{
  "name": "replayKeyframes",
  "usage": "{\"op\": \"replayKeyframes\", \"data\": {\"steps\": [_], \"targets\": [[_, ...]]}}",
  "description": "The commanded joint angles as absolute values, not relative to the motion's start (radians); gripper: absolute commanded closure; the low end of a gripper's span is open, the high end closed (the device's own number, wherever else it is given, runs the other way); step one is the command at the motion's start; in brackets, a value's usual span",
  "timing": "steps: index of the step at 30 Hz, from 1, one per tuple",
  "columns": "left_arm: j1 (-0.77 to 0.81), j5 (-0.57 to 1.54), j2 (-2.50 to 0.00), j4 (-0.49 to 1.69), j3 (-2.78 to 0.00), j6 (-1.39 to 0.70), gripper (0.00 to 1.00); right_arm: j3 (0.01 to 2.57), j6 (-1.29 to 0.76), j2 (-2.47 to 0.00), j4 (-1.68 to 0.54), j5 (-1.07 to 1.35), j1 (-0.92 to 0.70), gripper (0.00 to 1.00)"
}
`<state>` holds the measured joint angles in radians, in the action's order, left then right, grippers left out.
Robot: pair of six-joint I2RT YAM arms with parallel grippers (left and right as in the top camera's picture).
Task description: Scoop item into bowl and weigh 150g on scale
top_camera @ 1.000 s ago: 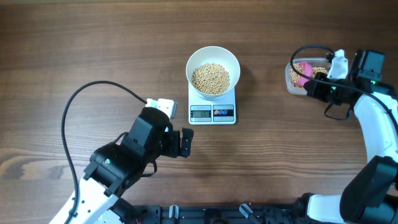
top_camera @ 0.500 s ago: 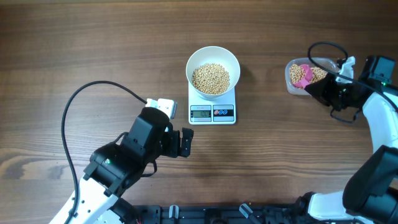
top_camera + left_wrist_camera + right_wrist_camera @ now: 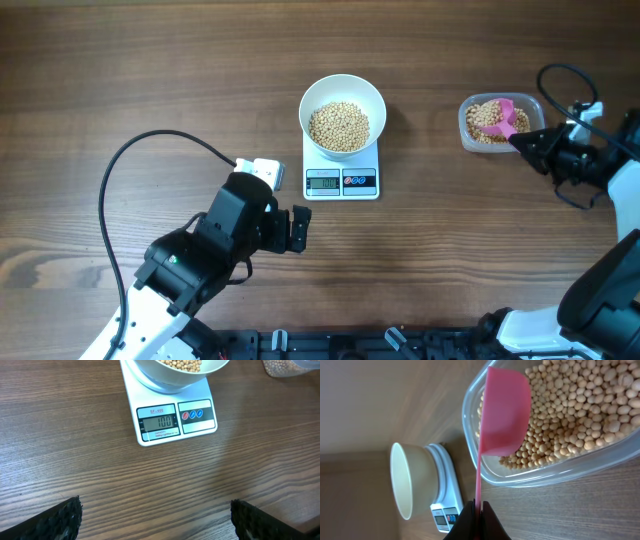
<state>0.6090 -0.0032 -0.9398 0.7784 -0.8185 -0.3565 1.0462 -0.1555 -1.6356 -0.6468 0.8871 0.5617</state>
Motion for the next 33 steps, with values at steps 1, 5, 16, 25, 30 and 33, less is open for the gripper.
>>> {"op": "replayKeyframes", "data": {"steps": [1, 5, 16, 25, 30, 33], "targets": [[0.612, -0.020, -0.943, 0.775, -0.833, -0.345, 0.00, 1.002, -0.104, -1.648, -0.644, 0.987, 0.628, 0.96], [0.612, -0.020, -0.943, 0.775, -0.833, -0.345, 0.00, 0.982, -0.073, -1.648, -0.644, 1.079, 0.683, 0.96], [0.612, -0.020, -0.943, 0.775, -0.833, -0.345, 0.00, 0.951, 0.028, -1.648, -0.678, 1.293, 0.737, 0.96], [0.612, -0.020, -0.943, 0.775, -0.833, -0.345, 0.00, 0.951, 0.114, -1.648, -0.757, 1.451, 0.736, 0.96], [0.612, -0.020, -0.943, 0.775, -0.833, -0.345, 0.00, 0.951, 0.112, -1.647, -0.765, 1.546, 0.703, 0.96], [0.613, -0.020, -0.943, 0.775, -0.833, -0.345, 0.00, 0.951, 0.101, -1.647, -0.764, 1.555, 0.634, 0.96]]}}
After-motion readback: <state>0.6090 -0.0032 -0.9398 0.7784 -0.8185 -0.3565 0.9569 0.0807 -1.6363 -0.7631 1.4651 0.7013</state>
